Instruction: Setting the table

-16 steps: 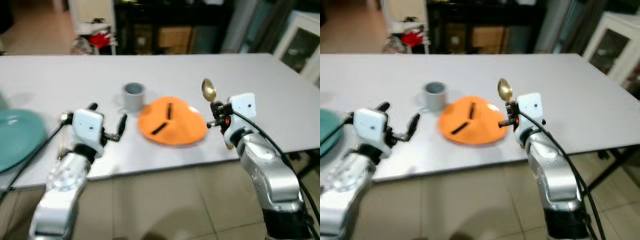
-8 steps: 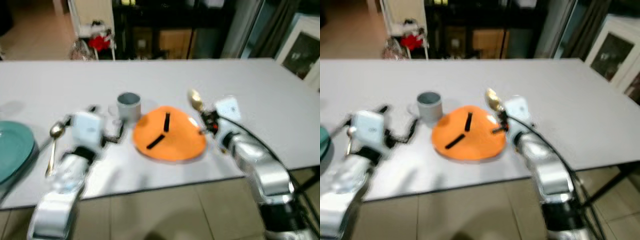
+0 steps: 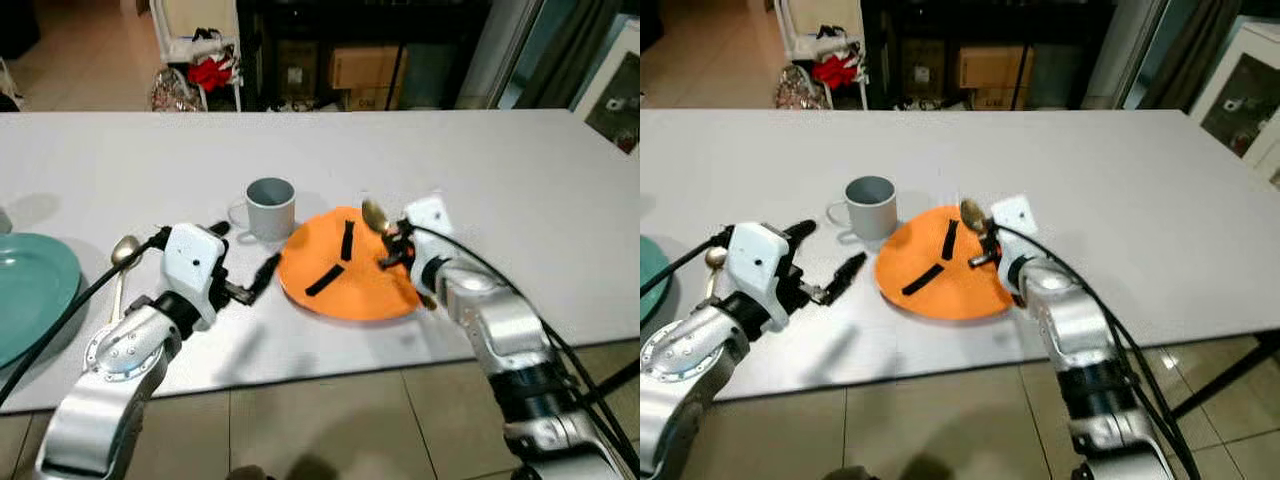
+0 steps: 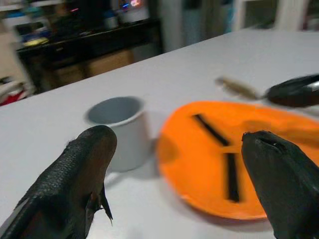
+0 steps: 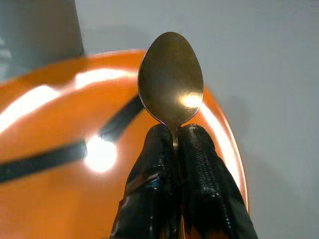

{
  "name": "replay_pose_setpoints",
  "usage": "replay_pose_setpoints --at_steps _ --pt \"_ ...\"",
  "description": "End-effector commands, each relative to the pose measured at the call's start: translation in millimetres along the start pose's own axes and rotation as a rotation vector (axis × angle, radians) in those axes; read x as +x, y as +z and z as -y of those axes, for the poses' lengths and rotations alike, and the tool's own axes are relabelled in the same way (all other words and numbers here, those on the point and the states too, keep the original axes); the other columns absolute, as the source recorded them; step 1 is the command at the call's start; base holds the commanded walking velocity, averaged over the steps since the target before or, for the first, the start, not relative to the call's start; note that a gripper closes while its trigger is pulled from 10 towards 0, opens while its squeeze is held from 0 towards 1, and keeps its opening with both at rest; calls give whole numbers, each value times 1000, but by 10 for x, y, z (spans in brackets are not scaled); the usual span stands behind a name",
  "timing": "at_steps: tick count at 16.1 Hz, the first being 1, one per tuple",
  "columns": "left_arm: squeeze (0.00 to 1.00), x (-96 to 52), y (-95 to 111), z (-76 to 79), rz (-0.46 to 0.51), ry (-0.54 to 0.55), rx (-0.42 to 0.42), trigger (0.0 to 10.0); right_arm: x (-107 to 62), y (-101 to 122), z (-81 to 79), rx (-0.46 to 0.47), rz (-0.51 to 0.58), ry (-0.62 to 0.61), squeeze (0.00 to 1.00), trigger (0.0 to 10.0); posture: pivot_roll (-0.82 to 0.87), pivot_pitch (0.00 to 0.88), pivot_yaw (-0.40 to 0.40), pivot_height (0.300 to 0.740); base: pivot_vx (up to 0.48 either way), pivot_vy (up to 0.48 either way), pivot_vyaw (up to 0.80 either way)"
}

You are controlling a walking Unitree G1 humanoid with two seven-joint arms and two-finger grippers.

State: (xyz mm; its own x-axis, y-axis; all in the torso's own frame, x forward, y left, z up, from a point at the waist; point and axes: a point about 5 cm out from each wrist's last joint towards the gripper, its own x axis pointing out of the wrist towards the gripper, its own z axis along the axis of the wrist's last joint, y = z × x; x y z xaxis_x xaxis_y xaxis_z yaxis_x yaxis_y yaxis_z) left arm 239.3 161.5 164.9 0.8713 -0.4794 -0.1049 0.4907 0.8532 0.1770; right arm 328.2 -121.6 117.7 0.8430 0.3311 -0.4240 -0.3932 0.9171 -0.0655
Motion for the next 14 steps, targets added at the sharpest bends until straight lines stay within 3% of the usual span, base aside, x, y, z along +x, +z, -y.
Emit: replay_pose_setpoints --at_steps 1,8,14 --pt "0 1 41 52 -11 -68 -3 10000 47 89 22 -24 1 -16 0 10000 98 0 -25 740 0 0 0" --pt "0 -110 60 181 -88 -247 -24 10000 371 160 -57 -31 -32 -33 0 10000 124 0 -27 740 0 0 0" --pt "0 -249 31 208 -145 -260 -25 10000 539 203 -113 -45 -37 -30 0 10000 159 0 -42 740 0 0 0"
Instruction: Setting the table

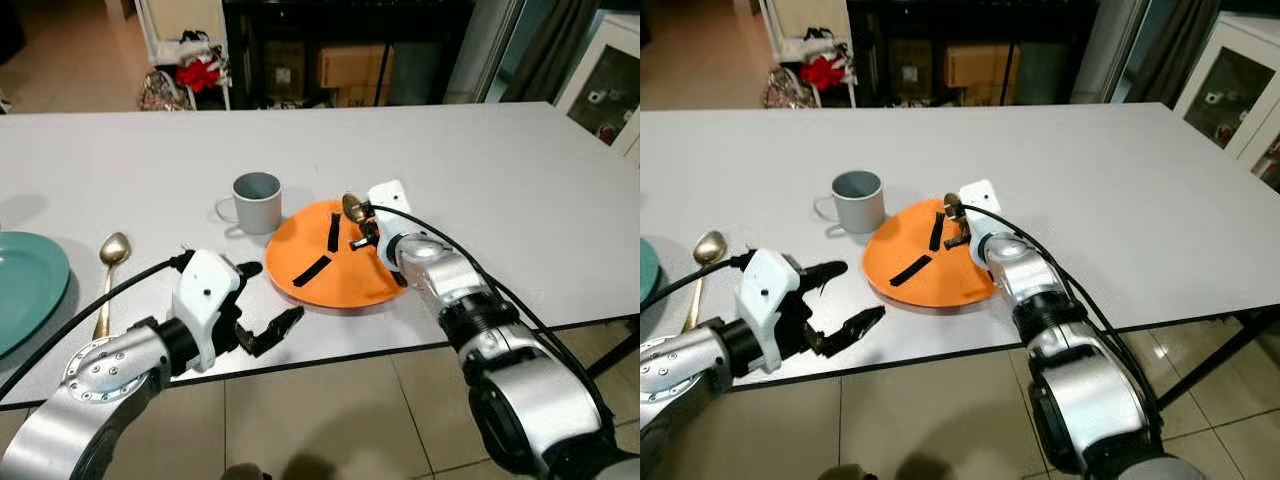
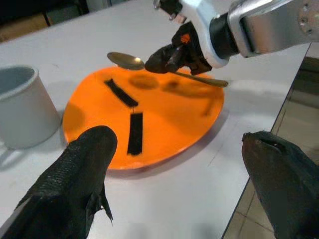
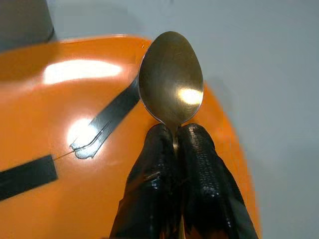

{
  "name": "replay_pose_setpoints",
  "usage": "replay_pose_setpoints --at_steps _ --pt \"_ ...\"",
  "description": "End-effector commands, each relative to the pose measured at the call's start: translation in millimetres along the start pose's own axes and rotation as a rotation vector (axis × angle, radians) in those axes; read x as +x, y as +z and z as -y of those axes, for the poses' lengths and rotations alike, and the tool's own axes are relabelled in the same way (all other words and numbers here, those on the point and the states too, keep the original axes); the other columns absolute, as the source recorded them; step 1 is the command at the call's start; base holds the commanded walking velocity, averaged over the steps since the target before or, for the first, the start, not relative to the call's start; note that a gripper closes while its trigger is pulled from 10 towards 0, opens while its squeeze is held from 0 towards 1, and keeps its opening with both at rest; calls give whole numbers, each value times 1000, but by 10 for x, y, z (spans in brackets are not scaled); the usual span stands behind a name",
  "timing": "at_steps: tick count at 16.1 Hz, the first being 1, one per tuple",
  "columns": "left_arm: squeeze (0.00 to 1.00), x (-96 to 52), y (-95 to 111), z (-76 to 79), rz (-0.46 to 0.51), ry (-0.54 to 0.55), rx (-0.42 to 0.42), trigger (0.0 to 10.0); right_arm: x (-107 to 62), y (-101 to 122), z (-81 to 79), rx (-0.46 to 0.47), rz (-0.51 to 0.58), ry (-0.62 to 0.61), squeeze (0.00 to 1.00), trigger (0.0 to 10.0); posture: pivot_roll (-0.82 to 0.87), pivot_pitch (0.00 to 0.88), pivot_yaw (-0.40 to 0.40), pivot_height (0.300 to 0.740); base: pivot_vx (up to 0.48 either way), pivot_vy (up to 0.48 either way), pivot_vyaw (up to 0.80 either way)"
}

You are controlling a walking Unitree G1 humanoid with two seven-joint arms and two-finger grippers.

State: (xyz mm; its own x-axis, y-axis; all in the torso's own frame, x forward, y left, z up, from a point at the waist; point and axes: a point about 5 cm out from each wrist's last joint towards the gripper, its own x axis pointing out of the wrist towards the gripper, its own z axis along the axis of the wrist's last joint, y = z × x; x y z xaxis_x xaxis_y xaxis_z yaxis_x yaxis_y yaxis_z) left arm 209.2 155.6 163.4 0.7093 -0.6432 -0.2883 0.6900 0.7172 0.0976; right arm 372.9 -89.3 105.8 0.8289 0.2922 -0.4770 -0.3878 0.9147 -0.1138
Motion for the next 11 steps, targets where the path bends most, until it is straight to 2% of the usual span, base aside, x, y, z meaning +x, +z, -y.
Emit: replay_pose_setpoints --at_steps 1,11 --pt "0 -45 26 21 -2 -2 6 10000 23 68 -24 -1 16 11 0 10000 166 0 -48 740 0 0 0" --pt "0 -130 23 103 -19 -12 -14 10000 79 -10 -91 -32 -19 -40 0 10000 190 12 -63 740 0 0 0"
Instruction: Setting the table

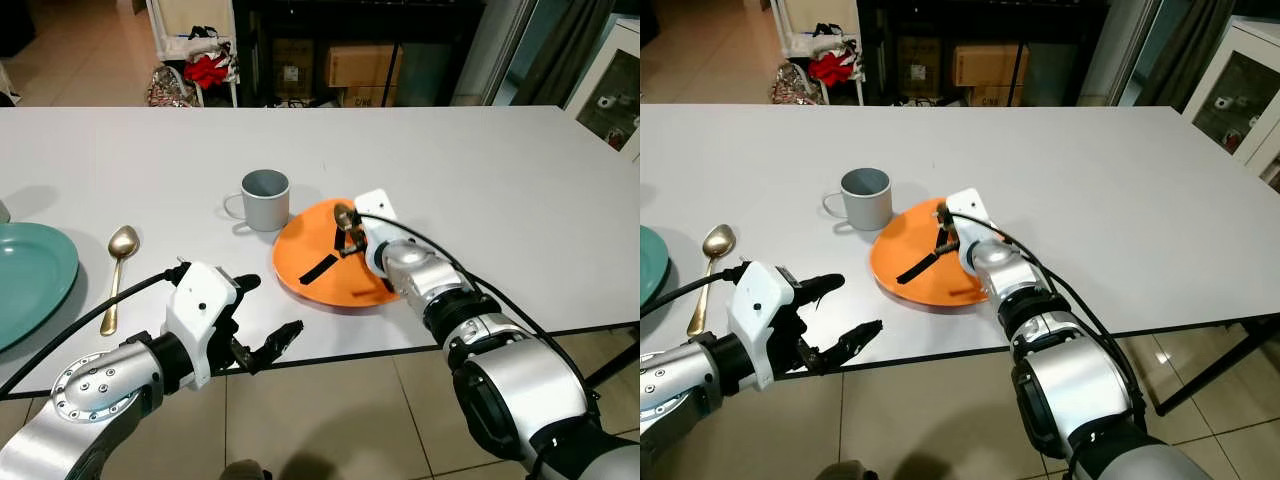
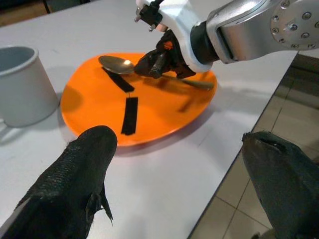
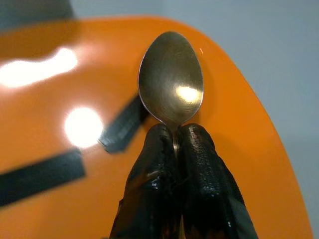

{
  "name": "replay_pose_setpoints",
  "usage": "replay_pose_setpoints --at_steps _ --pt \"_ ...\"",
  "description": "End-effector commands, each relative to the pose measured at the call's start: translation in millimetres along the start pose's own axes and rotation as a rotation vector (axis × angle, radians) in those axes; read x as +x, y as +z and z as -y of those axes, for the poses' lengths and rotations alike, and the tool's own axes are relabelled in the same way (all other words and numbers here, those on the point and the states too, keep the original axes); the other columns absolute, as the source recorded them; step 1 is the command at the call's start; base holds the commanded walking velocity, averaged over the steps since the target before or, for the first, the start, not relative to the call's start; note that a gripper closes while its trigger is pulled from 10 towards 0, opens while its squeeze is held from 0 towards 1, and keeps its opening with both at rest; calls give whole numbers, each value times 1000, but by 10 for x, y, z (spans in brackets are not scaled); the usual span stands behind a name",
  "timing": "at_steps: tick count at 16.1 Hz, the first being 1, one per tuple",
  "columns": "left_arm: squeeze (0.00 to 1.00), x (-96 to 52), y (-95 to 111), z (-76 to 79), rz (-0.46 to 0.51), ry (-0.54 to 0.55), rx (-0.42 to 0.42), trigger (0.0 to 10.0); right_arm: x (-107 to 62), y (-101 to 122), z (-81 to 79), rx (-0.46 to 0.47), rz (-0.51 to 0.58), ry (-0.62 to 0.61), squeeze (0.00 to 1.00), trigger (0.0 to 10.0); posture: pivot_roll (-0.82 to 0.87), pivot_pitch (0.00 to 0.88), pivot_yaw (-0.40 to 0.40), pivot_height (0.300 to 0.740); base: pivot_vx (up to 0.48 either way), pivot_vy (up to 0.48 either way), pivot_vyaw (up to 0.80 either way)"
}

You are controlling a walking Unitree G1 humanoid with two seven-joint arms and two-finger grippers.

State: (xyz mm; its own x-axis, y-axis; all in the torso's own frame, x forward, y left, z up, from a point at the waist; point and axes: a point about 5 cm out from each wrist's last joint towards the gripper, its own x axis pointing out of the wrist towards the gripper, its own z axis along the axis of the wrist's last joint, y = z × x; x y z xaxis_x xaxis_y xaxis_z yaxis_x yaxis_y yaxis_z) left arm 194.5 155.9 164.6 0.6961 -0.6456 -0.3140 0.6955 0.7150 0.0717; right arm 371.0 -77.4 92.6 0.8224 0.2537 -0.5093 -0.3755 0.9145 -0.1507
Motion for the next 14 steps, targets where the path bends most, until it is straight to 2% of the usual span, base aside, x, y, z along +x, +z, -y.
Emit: replay_pose_setpoints --at_steps 1,5,6,7,12,13,14 --pt "0 -24 32 11 6 -1 8 10000 -5 54 55 6 14 -33 0 10000 191 14 -63 740 0 0 0" --pt "0 -33 34 6 -2 2 9 10000 -1 7 70 39 1 -53 0 10000 194 17 -63 740 0 0 0" --pt "0 -32 35 0 -3 3 11 10000 0 2 68 52 1 -50 831 10000 197 12 -62 740 0 0 0" --pt "0 -31 36 -5 -5 5 14 10000 1 1 66 59 3 -49 1000 10000 199 8 -62 740 0 0 0" --pt "0 -8 61 -97 9 30 34 10000 -13 151 127 44 67 -46 1000 10000 182 0 -54 740 0 0 0" --pt "0 40 102 -143 38 48 39 10000 -51 272 240 18 105 -53 1000 10000 172 0 -58 740 0 0 0" --pt "0 54 112 -157 45 53 40 10000 -65 304 269 15 118 -52 1000 10000 167 0 -58 740 0 0 0"
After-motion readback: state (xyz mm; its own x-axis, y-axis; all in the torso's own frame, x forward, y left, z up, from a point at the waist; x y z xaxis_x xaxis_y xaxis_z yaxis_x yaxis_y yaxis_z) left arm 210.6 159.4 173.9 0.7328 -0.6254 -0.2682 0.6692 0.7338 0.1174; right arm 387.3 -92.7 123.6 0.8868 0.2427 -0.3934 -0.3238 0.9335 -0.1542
